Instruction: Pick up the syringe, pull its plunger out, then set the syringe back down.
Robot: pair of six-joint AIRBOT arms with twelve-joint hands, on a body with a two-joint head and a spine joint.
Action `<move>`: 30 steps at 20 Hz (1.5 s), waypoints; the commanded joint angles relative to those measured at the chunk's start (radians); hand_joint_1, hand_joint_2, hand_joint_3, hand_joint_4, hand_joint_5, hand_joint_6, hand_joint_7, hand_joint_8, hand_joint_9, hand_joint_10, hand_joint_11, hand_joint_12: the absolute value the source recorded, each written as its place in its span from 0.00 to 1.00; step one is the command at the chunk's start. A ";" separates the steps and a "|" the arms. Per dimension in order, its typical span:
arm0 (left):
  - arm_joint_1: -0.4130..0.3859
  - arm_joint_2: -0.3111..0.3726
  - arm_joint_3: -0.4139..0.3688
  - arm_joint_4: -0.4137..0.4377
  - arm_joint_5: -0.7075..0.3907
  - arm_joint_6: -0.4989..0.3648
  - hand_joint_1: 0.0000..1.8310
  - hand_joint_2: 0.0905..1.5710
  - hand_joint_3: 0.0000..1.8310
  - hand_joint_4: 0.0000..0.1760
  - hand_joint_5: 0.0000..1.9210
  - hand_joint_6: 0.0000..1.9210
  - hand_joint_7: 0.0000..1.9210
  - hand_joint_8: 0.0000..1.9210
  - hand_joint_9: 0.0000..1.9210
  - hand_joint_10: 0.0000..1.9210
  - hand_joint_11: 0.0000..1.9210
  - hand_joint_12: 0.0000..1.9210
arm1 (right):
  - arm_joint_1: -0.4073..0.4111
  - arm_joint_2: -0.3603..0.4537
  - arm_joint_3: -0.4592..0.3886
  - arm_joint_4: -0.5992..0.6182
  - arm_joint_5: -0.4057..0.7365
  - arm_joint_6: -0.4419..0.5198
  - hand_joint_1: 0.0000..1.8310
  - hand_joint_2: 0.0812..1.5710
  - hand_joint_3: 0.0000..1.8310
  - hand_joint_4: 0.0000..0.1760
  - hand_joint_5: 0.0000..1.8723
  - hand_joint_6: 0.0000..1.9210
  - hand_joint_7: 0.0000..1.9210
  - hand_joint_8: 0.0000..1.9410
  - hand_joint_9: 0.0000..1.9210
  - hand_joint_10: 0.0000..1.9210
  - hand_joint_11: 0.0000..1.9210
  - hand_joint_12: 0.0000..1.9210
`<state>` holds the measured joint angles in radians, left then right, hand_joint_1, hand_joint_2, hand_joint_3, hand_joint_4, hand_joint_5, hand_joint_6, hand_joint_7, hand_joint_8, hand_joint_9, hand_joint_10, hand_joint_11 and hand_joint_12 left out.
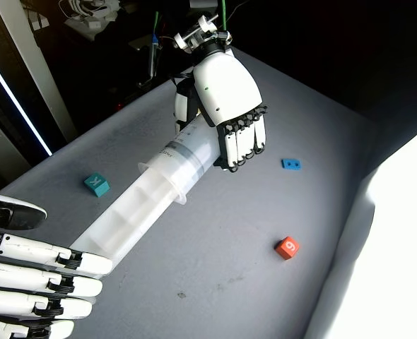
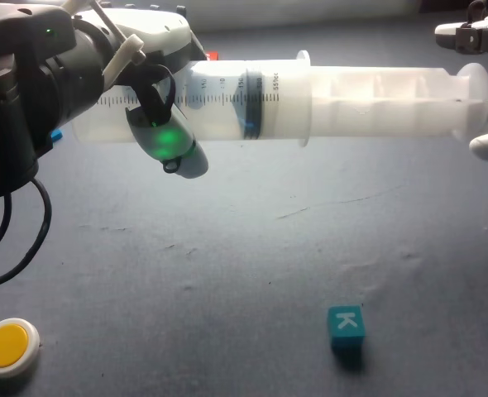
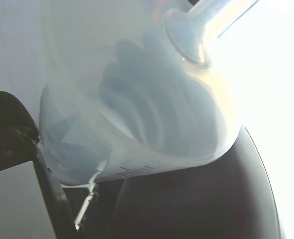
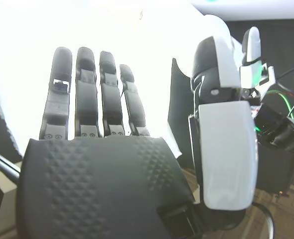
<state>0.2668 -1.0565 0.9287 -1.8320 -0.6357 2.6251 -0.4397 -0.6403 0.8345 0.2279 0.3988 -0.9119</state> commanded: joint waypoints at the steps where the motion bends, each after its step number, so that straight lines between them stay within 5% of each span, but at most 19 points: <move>1: -0.009 0.007 0.008 0.061 0.020 -0.006 0.61 0.80 0.00 0.12 0.35 0.76 0.37 0.74 0.34 0.65 0.24 0.83 | 0.009 0.004 -0.002 -0.005 0.117 0.006 0.42 0.66 0.00 0.00 0.09 0.00 0.14 0.00 0.14 0.00 0.00 0.40; 7: 0.031 0.019 0.030 0.080 0.060 -0.021 0.61 0.81 0.00 0.11 0.34 0.78 0.37 0.74 0.33 0.64 0.23 0.83 | 0.008 0.004 -0.002 -0.011 0.118 0.010 0.37 0.62 0.00 0.00 0.02 0.00 0.07 0.00 0.07 0.00 0.00 0.26; 11: 0.094 0.028 0.030 0.164 0.060 -0.125 0.61 0.81 0.00 0.09 0.34 0.80 0.36 0.74 0.33 0.64 0.23 0.83 | 0.008 0.004 -0.002 -0.014 0.119 0.010 0.36 0.58 0.00 0.00 0.00 0.00 0.04 0.00 0.03 0.00 0.00 0.14; 19: 0.227 0.032 0.036 0.400 0.047 -0.402 0.61 0.80 0.00 0.10 0.35 0.78 0.37 0.73 0.33 0.63 0.23 0.82 | 0.005 0.003 -0.002 -0.056 0.125 0.038 0.37 0.60 0.00 0.00 0.00 0.00 0.05 0.00 0.04 0.01 0.00 0.18; 27: 0.324 0.032 0.049 0.507 0.028 -0.558 0.61 0.81 0.00 0.05 0.34 0.81 0.36 0.73 0.32 0.65 0.21 0.85 | 0.004 0.003 -0.002 -0.067 0.130 0.049 0.38 0.62 0.00 0.00 0.02 0.00 0.07 0.00 0.07 0.00 0.00 0.22; 30: 0.366 0.031 0.054 0.535 0.016 -0.610 0.61 0.81 0.00 0.11 0.34 0.77 0.37 0.74 0.32 0.65 0.21 0.85 | 0.004 0.003 -0.002 -0.068 0.132 0.049 0.38 0.63 0.00 0.00 0.02 0.00 0.07 0.00 0.07 0.00 0.00 0.24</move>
<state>0.6479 -1.0302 0.9783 -1.3365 -0.5636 2.0186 -0.4416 -0.6415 0.8341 0.1600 0.4080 -0.8684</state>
